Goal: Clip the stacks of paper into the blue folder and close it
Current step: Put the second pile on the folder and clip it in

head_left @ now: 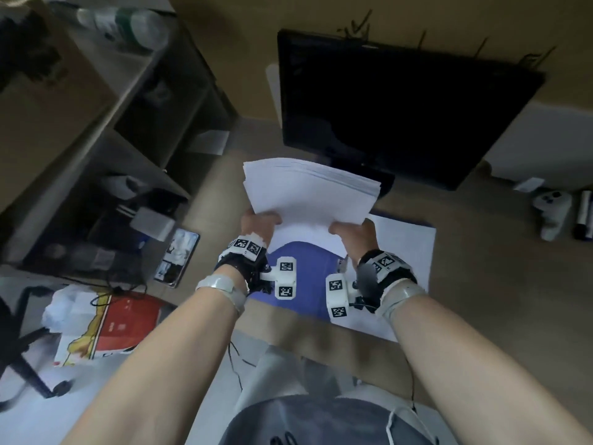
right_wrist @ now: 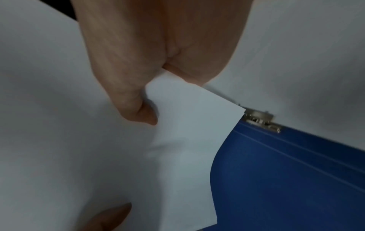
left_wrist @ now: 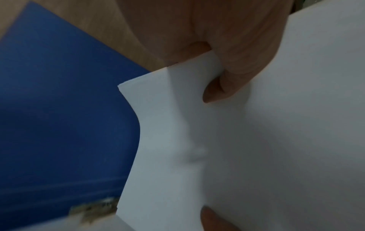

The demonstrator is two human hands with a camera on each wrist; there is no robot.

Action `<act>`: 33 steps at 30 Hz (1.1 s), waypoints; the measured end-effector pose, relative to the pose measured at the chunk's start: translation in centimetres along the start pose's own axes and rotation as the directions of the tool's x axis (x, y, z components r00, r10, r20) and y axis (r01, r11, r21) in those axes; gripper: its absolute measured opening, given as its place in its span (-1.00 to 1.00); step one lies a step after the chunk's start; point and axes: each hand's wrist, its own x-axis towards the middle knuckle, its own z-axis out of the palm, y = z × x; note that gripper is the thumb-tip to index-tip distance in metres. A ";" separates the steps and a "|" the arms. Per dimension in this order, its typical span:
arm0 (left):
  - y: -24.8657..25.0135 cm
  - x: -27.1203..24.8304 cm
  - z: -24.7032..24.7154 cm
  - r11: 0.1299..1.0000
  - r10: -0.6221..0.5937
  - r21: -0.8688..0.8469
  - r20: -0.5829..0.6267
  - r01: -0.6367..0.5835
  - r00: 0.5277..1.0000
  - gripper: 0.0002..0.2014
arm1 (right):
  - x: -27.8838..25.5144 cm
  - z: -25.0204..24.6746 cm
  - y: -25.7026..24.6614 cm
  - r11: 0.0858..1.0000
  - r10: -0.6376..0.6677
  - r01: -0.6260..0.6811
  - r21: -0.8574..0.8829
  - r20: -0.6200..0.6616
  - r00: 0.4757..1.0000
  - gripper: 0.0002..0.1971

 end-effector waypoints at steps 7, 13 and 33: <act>-2.3 5.5 -3.7 0.986 0.058 0.131 0.290 -0.100 0.955 -0.84 | 0.4 5.2 2.6 0.994 0.039 -0.051 -0.099 -0.114 0.993 -0.80; -2.0 5.7 -4.5 0.990 0.094 0.061 0.372 -0.126 0.923 -0.68 | -0.4 6.3 1.0 0.991 0.098 -0.114 -0.065 -0.210 0.973 -0.73; -1.2 6.9 -4.6 0.957 0.269 -0.170 0.237 -0.233 0.933 -0.61 | -0.8 12.2 -0.9 0.981 0.010 0.046 0.191 -0.284 0.959 -0.79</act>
